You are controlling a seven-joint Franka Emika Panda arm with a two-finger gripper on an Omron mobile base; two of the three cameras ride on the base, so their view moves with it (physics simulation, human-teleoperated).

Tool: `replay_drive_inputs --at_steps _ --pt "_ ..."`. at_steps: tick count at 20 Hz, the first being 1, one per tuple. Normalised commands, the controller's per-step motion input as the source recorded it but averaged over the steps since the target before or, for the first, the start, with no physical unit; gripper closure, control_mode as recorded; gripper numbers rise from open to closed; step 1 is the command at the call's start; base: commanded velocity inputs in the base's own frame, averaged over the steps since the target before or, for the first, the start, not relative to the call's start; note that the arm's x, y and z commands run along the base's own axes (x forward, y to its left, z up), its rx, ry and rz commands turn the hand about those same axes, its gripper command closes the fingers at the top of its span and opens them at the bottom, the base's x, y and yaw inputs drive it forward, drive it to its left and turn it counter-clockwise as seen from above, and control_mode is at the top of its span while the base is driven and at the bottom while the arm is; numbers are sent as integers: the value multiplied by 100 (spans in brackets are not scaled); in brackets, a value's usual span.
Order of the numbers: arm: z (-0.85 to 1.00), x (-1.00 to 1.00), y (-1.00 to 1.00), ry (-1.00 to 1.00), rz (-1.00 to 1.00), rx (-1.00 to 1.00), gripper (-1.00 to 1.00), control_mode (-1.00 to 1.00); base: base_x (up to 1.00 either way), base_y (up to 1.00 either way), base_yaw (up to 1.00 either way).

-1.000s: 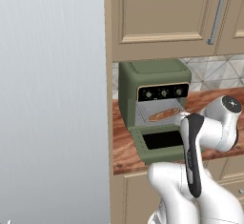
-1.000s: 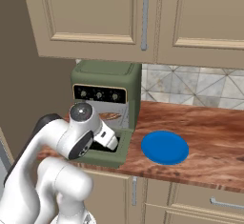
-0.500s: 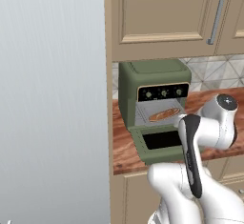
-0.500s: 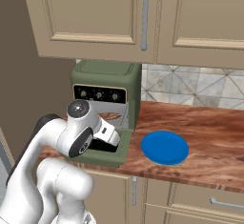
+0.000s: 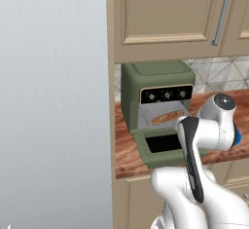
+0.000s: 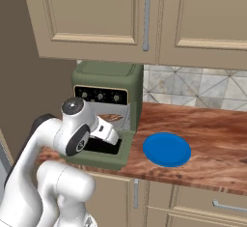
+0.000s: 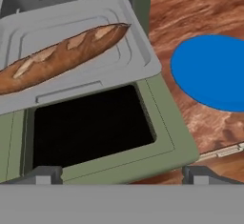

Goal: Pull the toaster oven rack outwards. Pick up the baguette from the plate and place it on the toaster oven rack. Close the toaster oven door fully and set the temperature to the lowest setting.

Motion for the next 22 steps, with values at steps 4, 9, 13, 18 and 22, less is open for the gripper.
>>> replay_drive_inputs --at_steps 4,9,13,18,22 --pt "0 0 44 0 1 0 -100 -100 0 0 0" --pt "0 0 41 0 2 0 -100 -100 0 0 0" --pt "0 0 12 -1 12 0 -100 -100 0 0 0" --pt "0 0 0 -5 13 0 -100 -100 0 0 0" --pt "0 0 0 -4 12 0 -100 -100 0 0 0"
